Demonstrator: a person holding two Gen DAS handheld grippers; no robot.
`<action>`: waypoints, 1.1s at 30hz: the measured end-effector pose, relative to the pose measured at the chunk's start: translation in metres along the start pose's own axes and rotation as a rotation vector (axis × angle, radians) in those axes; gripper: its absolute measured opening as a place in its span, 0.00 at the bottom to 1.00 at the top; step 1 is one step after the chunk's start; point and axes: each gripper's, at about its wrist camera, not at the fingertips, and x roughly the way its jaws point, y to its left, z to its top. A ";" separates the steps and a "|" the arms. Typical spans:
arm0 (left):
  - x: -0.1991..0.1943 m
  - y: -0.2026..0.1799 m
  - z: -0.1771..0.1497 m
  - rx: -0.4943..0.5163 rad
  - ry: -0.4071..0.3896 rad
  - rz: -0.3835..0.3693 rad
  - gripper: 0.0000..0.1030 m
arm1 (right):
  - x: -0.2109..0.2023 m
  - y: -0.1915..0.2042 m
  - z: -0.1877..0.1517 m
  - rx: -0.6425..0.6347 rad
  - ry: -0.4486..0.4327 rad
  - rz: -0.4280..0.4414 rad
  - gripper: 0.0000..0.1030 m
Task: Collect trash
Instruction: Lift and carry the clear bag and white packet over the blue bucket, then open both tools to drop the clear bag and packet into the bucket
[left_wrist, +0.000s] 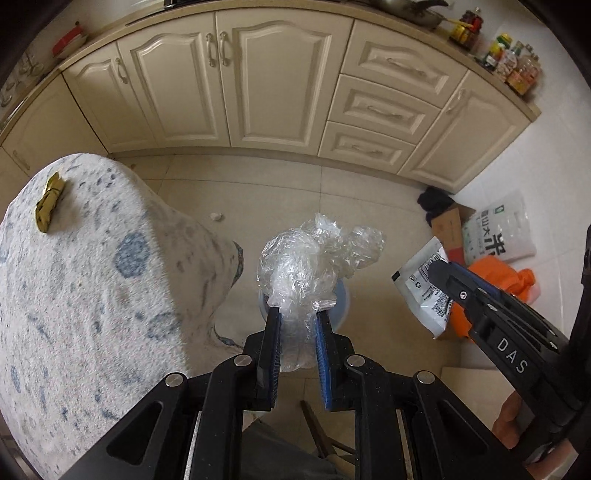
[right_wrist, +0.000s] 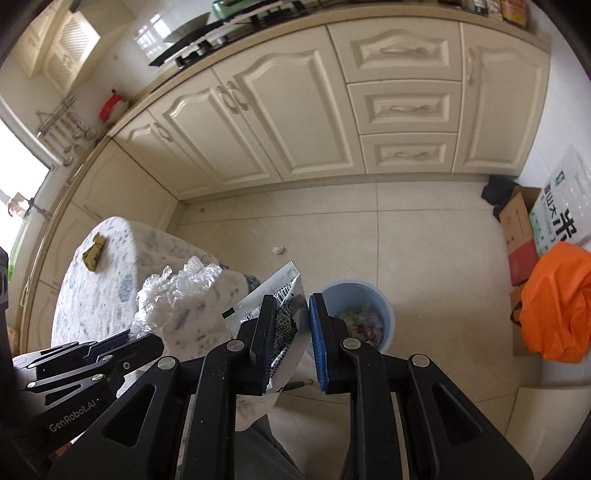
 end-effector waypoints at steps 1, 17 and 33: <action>0.005 -0.004 0.005 0.007 0.007 -0.004 0.13 | 0.000 -0.004 0.001 0.007 0.000 -0.007 0.17; 0.085 -0.041 0.069 0.040 0.088 -0.006 0.21 | 0.028 -0.056 0.009 0.108 0.067 -0.019 0.17; 0.104 -0.038 0.075 0.008 0.117 0.024 0.40 | 0.047 -0.050 0.016 0.102 0.092 -0.025 0.17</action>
